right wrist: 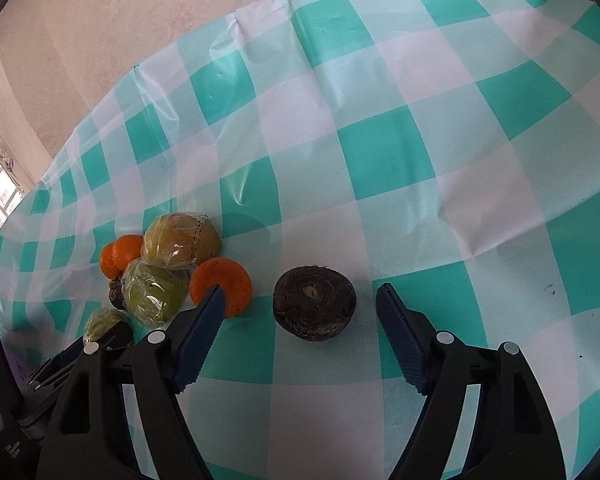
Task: Organize fruits
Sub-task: 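Grasp the wrapped green cabbage with the left tool while the right tool grasps a dark fruit, then carry the cabbage and dark fruit with both tools over the purple box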
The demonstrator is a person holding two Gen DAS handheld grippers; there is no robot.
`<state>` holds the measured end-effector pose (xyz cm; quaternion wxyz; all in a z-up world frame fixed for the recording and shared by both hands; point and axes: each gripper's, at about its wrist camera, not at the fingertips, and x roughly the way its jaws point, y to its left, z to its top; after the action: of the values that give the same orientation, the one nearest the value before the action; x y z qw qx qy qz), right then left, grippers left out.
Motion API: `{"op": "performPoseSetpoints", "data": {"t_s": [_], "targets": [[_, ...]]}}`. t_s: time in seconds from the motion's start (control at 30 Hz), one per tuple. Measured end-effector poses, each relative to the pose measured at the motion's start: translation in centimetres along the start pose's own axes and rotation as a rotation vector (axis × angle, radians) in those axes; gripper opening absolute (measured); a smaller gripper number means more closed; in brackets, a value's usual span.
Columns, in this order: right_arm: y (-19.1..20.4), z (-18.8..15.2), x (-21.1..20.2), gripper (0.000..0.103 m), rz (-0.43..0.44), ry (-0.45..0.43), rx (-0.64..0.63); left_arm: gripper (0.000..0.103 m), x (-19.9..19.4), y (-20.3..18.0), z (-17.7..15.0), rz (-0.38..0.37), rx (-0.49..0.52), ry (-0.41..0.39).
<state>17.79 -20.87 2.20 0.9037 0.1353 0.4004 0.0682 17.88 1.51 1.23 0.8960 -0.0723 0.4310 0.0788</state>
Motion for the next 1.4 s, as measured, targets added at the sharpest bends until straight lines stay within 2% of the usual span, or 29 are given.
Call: {"op": "performPoseSetpoints", "data": {"t_s": [0.13, 0.23, 0.33, 0.43, 0.6, 0.77, 0.83, 0.87, 1.03, 1.17, 1.3, 1.4], "targets": [[0.0, 0.0, 0.4, 0.076, -0.005, 0.018, -0.002, 0.06, -0.4, 1.0, 0.0, -0.059, -0.046, -0.015], [0.0, 0.0, 0.5, 0.072, -0.023, 0.021, -0.003, 0.06, -0.6, 1.6, 0.0, -0.08, -0.074, -0.023], [-0.5, -0.1, 0.3, 0.057, -0.055, 0.005, 0.023, 0.06, -0.9, 2.0, -0.1, -0.096, -0.087, -0.034], [-2.1, -0.3, -0.3, 0.051, -0.089, -0.022, 0.103, 0.06, -0.9, 2.4, -0.6, -0.107, -0.098, -0.037], [-0.2, -0.5, 0.2, 0.055, -0.115, 0.015, -0.007, 0.06, -1.0, 2.5, -0.7, -0.114, -0.102, -0.043], [1.0, -0.5, 0.8, 0.056, -0.182, 0.034, -0.066, 0.06, -0.9, 2.4, -0.6, -0.117, -0.106, -0.044], [1.2, -0.5, 1.0, 0.052, -0.203, 0.036, -0.076, 0.06, -1.0, 2.5, -0.7, -0.115, -0.108, -0.045], [1.1, -0.5, 0.9, 0.042, -0.216, 0.032, -0.07, 0.06, -1.0, 2.5, -0.7, -0.114, -0.11, -0.046], [-1.0, -0.4, 0.3, 0.039, -0.12, 0.002, 0.038, 0.06, -1.0, 2.5, -0.7, -0.112, -0.116, -0.053], [-1.6, -0.4, 0.2, 0.039, -0.092, -0.006, 0.064, 0.06, -1.1, 2.5, -0.7, -0.106, -0.115, -0.054], [-2.3, -0.5, 0.0, 0.039, -0.053, -0.017, 0.096, 0.06, -1.7, 2.8, -0.8, -0.121, -0.129, -0.088], [-1.6, -0.5, -0.4, 0.039, -0.021, -0.028, 0.085, 0.06, -3.1, 3.0, -1.6, -0.089, -0.148, -0.13]]}}
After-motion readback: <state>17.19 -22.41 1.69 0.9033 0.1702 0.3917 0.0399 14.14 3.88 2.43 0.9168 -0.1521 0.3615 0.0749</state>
